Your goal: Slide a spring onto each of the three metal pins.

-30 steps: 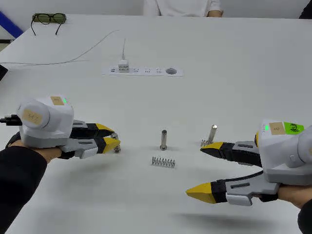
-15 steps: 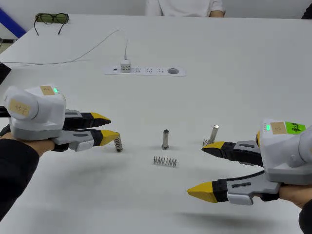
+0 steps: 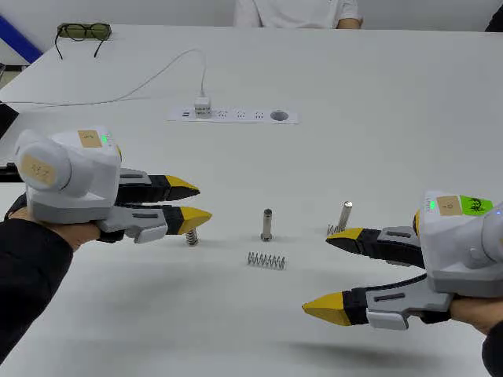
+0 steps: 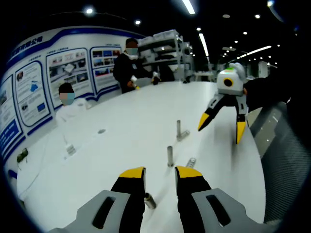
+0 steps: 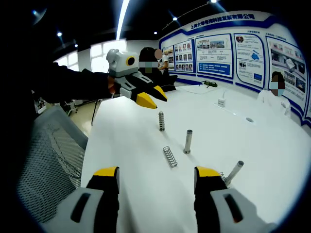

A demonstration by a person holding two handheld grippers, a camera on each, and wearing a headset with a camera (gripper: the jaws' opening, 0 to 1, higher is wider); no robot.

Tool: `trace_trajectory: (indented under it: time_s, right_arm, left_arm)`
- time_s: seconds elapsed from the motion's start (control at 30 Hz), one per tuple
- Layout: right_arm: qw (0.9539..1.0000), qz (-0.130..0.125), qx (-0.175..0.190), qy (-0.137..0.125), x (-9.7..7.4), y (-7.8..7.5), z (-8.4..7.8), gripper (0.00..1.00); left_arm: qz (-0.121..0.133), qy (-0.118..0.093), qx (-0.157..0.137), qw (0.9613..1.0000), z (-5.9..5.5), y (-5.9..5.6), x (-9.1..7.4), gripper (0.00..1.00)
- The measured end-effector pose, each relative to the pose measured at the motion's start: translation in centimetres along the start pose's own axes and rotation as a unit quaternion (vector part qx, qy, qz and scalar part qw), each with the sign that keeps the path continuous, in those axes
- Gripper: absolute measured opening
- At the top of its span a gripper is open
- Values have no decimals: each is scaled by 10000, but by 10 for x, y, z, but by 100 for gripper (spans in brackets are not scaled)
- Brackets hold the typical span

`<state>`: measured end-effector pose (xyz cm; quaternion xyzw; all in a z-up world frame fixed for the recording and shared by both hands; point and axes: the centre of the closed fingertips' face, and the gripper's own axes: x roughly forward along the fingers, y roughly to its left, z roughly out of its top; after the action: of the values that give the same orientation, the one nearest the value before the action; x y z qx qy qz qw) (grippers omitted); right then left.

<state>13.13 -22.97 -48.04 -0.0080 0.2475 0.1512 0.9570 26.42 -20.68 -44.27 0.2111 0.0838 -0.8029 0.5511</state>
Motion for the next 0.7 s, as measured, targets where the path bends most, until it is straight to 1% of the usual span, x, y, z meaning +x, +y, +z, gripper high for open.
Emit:
trace_trajectory:
  time_s: [0.07,0.17,0.33,0.47,0.53,0.7]
  right_arm:
    - [10000,1,-2,0,0,0,0,63]
    - [10000,-2,-2,5,0,0,0,63]
    - [10000,8,2,8,0,1,-1,63]
    - [10000,20,2,14,0,1,-1,63]
    - [10000,18,9,11,0,1,-1,63]
    - [10000,34,15,26,1,1,-2,63]
  left_arm:
    - [-95,-7,12,10000,1,-6,3,23]
    - [-211,46,61,9997,-1,-14,8,22]
    - [-430,143,91,9989,-7,-30,19,21]
    - [-610,284,166,9976,-15,-45,30,21]
    - [-659,328,183,9971,-19,-49,34,22]
    - [-732,409,116,9964,-27,-55,42,22]
